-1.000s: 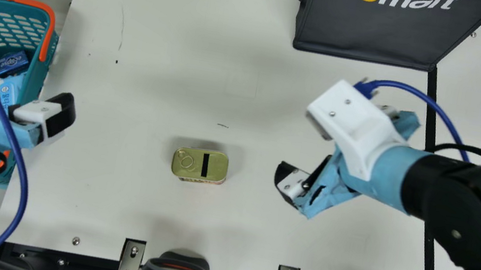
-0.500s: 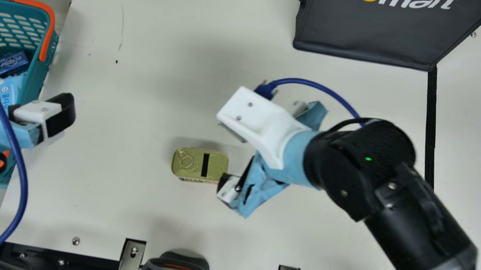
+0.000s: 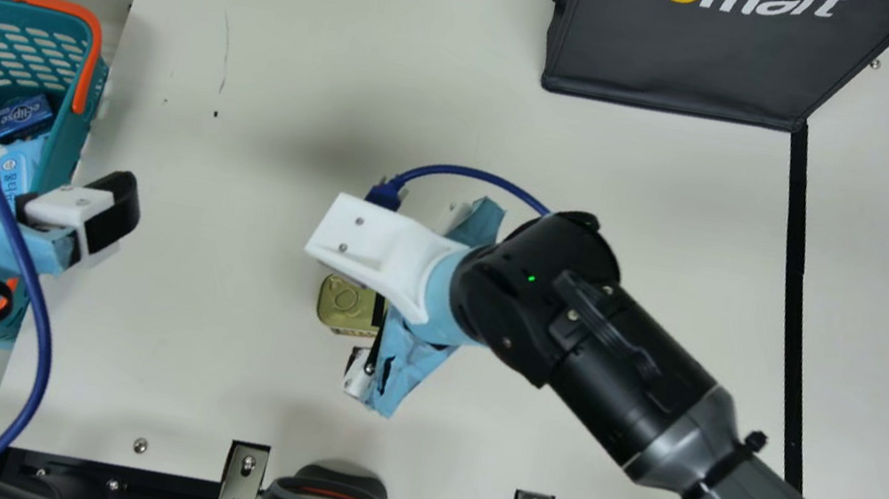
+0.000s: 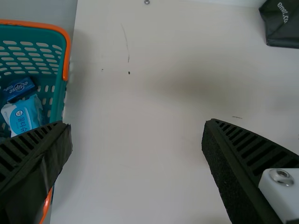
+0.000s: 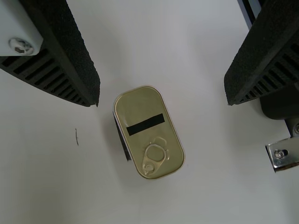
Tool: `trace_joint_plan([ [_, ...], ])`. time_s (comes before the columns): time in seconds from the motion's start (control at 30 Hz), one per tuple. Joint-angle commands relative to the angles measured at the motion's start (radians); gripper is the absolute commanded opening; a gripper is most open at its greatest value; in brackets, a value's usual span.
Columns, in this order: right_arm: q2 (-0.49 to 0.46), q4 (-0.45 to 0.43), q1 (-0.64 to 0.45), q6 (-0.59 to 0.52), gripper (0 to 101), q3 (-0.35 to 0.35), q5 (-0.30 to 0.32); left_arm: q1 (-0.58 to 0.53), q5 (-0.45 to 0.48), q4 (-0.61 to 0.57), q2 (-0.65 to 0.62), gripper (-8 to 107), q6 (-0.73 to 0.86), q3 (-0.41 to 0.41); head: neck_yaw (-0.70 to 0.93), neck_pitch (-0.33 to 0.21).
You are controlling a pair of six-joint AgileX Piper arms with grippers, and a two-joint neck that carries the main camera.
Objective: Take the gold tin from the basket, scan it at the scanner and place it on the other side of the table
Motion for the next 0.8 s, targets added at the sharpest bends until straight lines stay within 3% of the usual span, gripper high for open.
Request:
trace_joint_plan([
  [0.0, 0.013, -0.02, 0.018, -0.019, 95, 0.005, -0.015, 0.0, 0.0, 0.0, 0.0, 90, 0.0, 0.0, 0.002, -0.029],
  [0.47, 0.115, -0.109, 0.088, -0.153, 95, 0.044, -0.134, 0.0, 0.0, 0.0, 0.0, 90, 0.0, 0.0, 0.002, -0.029],
  [0.77, 0.187, -0.141, 0.086, -0.208, 95, 0.034, -0.187, 0.0, 0.0, 0.0, 0.0, 90, 0.0, 0.0, 0.002, -0.029],
])
